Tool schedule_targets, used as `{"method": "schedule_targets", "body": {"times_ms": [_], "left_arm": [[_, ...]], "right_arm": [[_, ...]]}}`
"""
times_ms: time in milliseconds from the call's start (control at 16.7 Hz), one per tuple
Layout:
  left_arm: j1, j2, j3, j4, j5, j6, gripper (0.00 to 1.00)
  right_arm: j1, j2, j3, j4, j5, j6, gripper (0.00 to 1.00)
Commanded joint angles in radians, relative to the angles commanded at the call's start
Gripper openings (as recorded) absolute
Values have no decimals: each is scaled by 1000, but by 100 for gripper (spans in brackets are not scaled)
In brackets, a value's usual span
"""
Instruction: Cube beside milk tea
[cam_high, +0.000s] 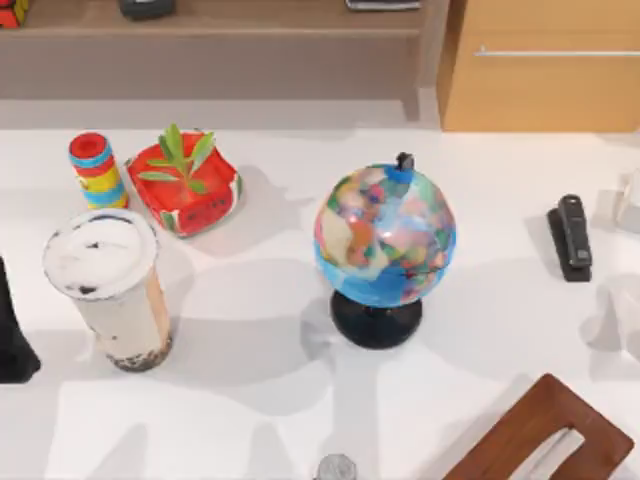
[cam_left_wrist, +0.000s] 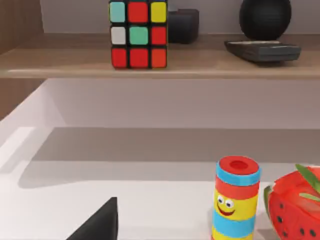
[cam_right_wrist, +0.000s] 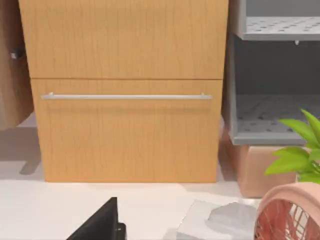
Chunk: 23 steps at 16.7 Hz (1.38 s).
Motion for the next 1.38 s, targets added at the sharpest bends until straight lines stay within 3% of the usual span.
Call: {"method": "schedule_targets", "body": {"times_ms": [240, 480, 1380], "left_arm": [[3, 31, 22, 27, 5, 0, 100], [24, 222, 133, 165, 28, 0, 100], [137, 1691, 728, 921, 171, 16, 100]], "right_arm": [[0, 0, 0, 0, 0, 0, 100], [0, 0, 0, 0, 0, 0, 100], [0, 0, 0, 0, 0, 0, 100]]}}
